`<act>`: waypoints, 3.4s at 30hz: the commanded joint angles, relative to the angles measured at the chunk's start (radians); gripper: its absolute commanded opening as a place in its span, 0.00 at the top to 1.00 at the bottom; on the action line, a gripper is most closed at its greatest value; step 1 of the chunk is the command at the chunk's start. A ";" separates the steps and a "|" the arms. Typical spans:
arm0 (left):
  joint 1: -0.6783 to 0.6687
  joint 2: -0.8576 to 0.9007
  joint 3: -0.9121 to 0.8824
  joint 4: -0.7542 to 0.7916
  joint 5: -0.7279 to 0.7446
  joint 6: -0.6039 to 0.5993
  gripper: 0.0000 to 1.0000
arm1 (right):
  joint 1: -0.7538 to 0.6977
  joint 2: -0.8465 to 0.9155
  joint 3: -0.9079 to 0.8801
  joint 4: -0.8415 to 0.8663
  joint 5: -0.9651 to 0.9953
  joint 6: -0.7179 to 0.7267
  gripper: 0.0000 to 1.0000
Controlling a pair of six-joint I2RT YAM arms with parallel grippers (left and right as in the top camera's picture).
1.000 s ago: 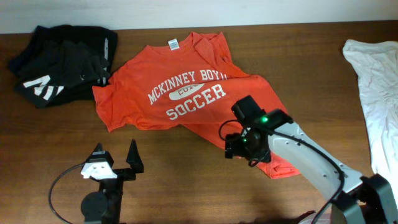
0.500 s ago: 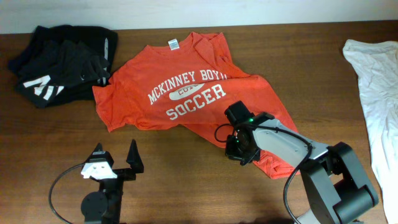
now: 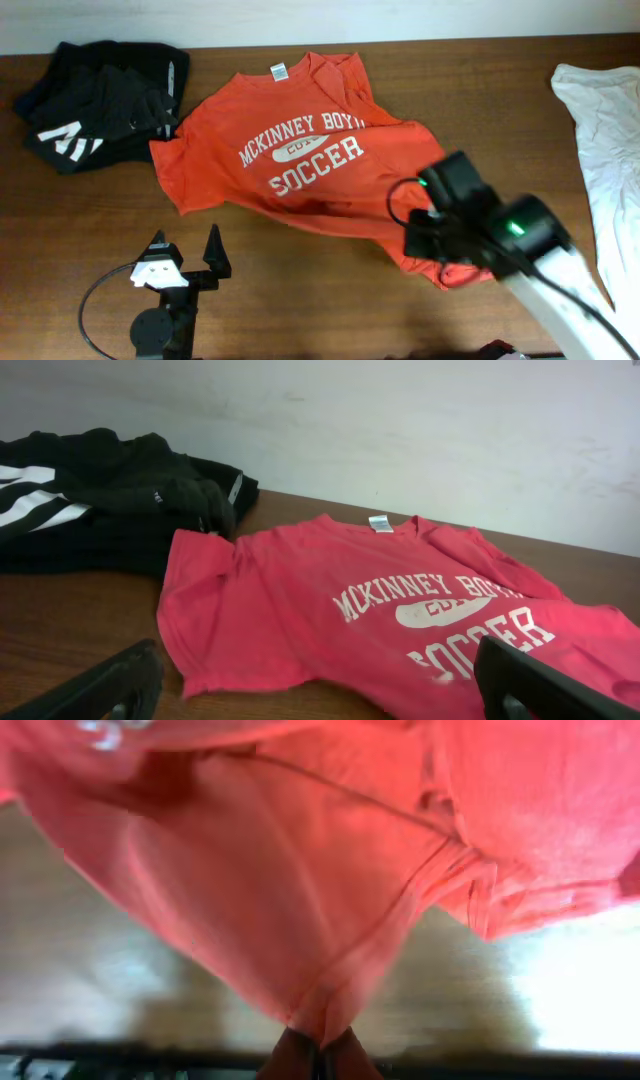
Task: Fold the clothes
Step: 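Drag the orange t-shirt with the right gripper onto the table center, then grasp the shirt's left side with the left gripper, right gripper holding, then lift the shirt with both grippers and lay it flat on the table, then grasp the shirt's bottom hem corners with both grippers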
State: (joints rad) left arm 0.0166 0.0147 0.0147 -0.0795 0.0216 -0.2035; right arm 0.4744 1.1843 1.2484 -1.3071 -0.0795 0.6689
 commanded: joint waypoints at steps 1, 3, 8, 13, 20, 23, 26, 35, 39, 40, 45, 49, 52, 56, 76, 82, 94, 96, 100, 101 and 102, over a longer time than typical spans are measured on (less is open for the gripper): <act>0.006 -0.006 -0.006 -0.002 0.000 -0.005 0.01 | 0.002 -0.201 0.066 -0.082 -0.026 -0.006 0.96; 0.006 -0.006 -0.006 -0.002 0.000 -0.005 0.01 | 0.002 -0.288 0.091 -0.145 -0.040 -0.006 0.96; 0.006 -0.006 -0.005 0.003 0.035 -0.006 0.01 | 0.003 -0.339 0.093 -0.257 -0.164 -0.022 0.96; 0.006 0.010 0.006 0.055 0.309 -0.017 0.01 | 0.003 -0.433 0.093 -0.260 -0.197 -0.040 0.96; 0.006 0.428 0.522 -0.365 0.356 0.114 0.01 | 0.003 -0.437 0.093 -0.248 -0.156 -0.040 0.96; 0.006 0.699 0.746 -0.571 0.261 0.179 0.01 | 0.003 -0.437 0.093 -0.248 -0.156 -0.040 0.96; 0.006 0.927 0.827 -0.617 0.251 0.177 0.01 | 0.003 -0.437 0.093 -0.246 -0.156 -0.040 0.96; 0.030 1.537 0.867 -0.499 -0.150 0.064 0.01 | 0.003 -0.436 0.093 -0.222 -0.156 -0.041 0.96; 0.052 1.688 0.867 -0.394 -0.096 0.123 0.05 | 0.003 -0.436 0.092 -0.222 -0.156 -0.051 0.96; 0.052 1.699 0.867 -0.383 -0.096 0.123 0.06 | 0.003 -0.436 0.092 -0.222 -0.156 -0.051 0.96; 0.052 1.761 0.867 -0.377 -0.085 0.122 0.81 | 0.003 -0.437 0.092 -0.222 -0.156 -0.059 0.96; 0.052 1.724 0.930 -0.505 -0.077 0.121 1.00 | 0.003 -0.437 0.093 -0.190 -0.146 -0.058 0.96; 0.052 1.539 1.030 -0.654 0.015 0.121 1.00 | 0.003 -0.436 0.103 -0.173 -0.148 -0.058 0.96; 0.052 1.079 1.255 -0.910 0.001 0.062 1.00 | 0.003 -0.404 0.252 -0.171 -0.066 -0.066 0.96; 0.052 1.822 2.418 -1.089 -0.175 0.014 1.00 | -0.185 0.548 1.302 -0.178 0.629 -0.138 0.96; 0.038 2.293 2.418 -0.870 -0.148 0.013 0.01 | -0.418 1.007 1.302 -0.032 0.415 -0.209 0.01; 0.039 1.785 2.428 -1.574 -0.075 -0.018 0.01 | -0.499 0.600 1.269 -0.392 -0.014 -0.314 0.01; 0.045 1.692 2.368 -1.608 -0.066 -0.021 0.01 | -0.499 0.509 1.177 -0.392 -0.025 -0.314 0.01; 0.045 1.363 1.793 -1.587 -0.062 -0.020 0.01 | -0.499 0.235 0.637 -0.381 0.002 -0.314 0.01; 0.045 1.316 1.617 -1.528 -0.060 -0.019 0.01 | -0.499 0.222 0.522 -0.363 0.005 -0.314 0.01; 0.045 1.300 1.477 -1.465 -0.033 -0.019 0.01 | -0.499 0.225 0.438 -0.356 0.004 -0.314 0.01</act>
State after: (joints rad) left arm 0.0586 1.3495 1.7168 -1.6173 -0.0376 -0.2108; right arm -0.0246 1.4052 1.7908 -1.6638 -0.0803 0.3618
